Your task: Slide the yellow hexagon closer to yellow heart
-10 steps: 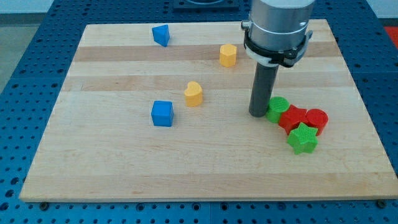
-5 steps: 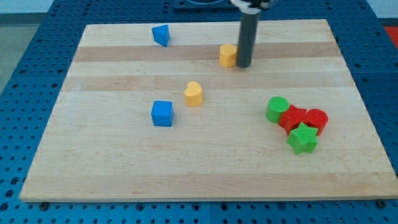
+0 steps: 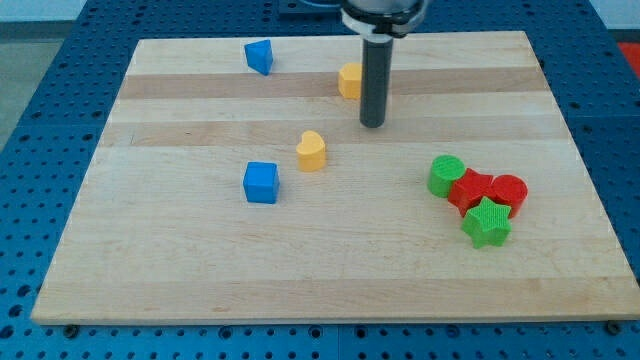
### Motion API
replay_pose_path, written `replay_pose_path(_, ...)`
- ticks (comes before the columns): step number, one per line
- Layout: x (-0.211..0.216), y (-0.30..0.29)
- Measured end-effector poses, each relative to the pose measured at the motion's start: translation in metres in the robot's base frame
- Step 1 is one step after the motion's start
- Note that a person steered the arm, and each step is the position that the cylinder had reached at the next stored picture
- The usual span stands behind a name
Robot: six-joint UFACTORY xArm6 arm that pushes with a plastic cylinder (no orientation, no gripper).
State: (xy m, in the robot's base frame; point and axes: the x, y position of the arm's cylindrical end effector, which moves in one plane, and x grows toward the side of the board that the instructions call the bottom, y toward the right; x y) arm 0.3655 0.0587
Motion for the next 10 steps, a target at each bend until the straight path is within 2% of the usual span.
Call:
replay_pose_path(2,-0.091,0.007)
replay_pose_path(3,-0.153,-0.011)
replay_pose_path(4,-0.153,-0.011)
replay_pose_path(5,-0.132,-0.015)
replay_pose_path(7,-0.044,-0.021)
replay_pose_path(8,-0.019,-0.045)
replay_pose_path(9,-0.005,-0.069)
replay_pose_path(10,-0.005,-0.069)
